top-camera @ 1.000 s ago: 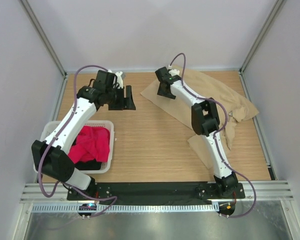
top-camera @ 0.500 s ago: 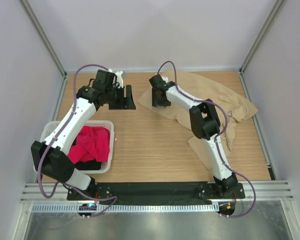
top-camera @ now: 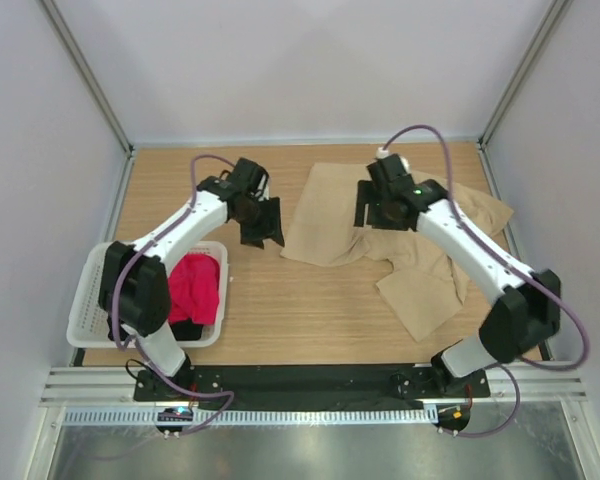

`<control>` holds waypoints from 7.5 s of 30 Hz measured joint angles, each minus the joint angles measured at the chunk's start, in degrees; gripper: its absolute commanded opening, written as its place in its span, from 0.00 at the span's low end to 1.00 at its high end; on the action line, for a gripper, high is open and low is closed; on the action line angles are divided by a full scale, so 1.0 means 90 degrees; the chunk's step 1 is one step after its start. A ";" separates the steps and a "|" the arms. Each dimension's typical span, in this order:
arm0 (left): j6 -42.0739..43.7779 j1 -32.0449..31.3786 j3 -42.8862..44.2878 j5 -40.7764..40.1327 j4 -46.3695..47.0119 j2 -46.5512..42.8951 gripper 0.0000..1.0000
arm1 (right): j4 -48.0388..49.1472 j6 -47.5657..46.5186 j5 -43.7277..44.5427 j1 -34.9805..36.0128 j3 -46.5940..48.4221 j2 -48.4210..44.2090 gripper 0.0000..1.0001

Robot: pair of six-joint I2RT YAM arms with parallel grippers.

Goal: Fold and stack the t-shirts
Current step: Flatten the tshirt out

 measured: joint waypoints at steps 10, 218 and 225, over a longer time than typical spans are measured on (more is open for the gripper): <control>-0.0559 -0.0408 -0.0231 -0.0882 -0.0012 0.1411 0.45 | -0.0775 0.0818 0.0068 -0.0828 -0.2052 -0.2676 0.63; -0.0012 0.1426 0.2178 -0.2732 -0.0461 -0.0884 0.00 | -0.2985 0.1015 0.1899 0.0690 0.2084 -0.2783 0.01; -0.0007 0.1426 0.2900 -0.2827 -0.0104 -0.1814 0.00 | -0.2968 -0.0019 0.2533 0.0690 0.4755 -0.2997 0.01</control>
